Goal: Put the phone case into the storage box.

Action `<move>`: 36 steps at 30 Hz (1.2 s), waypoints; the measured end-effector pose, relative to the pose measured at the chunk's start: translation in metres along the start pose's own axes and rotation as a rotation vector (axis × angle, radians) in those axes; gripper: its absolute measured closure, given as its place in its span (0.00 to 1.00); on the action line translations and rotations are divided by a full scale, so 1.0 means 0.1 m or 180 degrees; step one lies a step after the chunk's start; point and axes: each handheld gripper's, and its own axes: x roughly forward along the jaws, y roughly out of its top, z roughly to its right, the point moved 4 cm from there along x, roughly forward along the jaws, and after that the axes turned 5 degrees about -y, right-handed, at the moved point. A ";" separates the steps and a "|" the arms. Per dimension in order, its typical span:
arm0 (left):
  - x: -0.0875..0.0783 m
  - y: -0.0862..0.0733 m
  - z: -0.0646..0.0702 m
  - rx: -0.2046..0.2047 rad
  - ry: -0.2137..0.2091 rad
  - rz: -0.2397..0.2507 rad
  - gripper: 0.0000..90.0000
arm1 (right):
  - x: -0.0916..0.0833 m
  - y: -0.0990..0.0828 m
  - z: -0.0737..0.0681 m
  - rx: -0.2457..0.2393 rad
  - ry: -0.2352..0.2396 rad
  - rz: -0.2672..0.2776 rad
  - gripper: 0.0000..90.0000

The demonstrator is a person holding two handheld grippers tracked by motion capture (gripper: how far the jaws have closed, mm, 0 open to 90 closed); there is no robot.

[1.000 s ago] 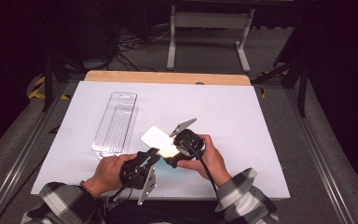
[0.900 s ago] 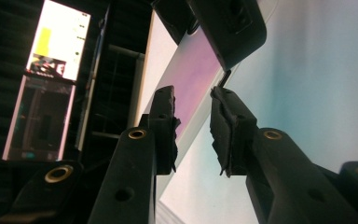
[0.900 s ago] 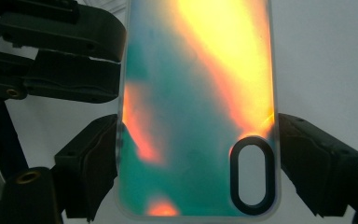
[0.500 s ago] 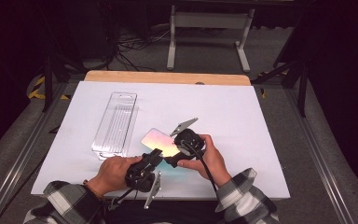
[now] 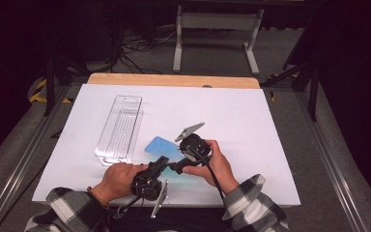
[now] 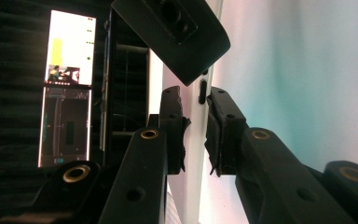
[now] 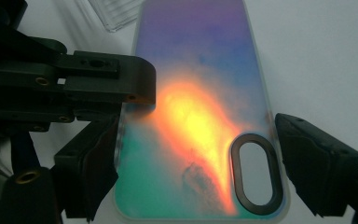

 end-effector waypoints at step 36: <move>-0.10 -0.12 -0.18 -0.0333 0.0237 0.0148 0.91 | -0.22 -0.01 0.02 -0.0015 0.0062 0.0307 0.19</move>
